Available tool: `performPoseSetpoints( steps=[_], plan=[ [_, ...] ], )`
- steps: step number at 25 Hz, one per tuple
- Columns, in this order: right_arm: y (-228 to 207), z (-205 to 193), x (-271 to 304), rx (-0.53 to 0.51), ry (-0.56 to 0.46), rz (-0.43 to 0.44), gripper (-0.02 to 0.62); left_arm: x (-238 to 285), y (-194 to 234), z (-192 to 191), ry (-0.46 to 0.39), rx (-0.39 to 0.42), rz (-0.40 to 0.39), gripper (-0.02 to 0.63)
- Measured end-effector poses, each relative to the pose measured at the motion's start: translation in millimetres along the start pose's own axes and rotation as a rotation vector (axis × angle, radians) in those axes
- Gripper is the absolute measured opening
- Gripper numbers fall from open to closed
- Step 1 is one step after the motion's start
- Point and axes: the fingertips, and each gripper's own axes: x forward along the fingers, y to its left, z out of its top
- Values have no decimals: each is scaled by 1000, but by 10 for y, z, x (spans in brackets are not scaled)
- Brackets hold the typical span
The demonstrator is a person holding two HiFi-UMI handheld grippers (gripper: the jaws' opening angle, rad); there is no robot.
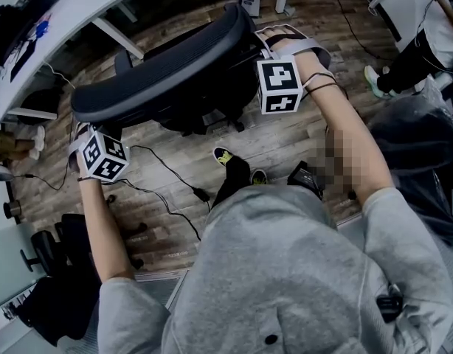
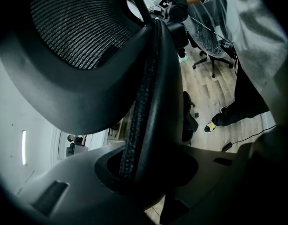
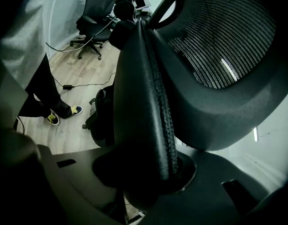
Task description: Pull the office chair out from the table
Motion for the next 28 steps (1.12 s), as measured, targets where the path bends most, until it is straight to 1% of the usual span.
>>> performPoseSetpoints(
  steps=[5,14,16,18,19,21,23,26,28],
  plan=[
    [134,41,-233,-10,-11,-4,140,-257,-204,-1,7,-19,11,133],
    [420,57,-521,-27,-29,-3,145,-560,-558,24,16,-33,22,137],
    [466,80,-570,-21,-39,-12,151,-612,-621,24,6,-45,29,144],
    [489,108,-613,-5,-70,-42,172,-663,-667,61,-35,-72,46,169],
    [499,118,-631,-1,-92,-62,188,-684,-683,90,-63,-92,64,187],
    [519,117,-669,15,-136,-93,209,-720,-707,110,-114,-145,107,251],
    [511,70,-722,71,-176,-107,225,-755,-723,31,-147,-217,142,294],
    [453,-85,-837,190,-216,-143,236,-861,-741,-183,-190,-366,169,302],
    [418,-237,-924,296,-230,-174,236,-977,-750,-280,-249,-505,167,309]
  ],
)
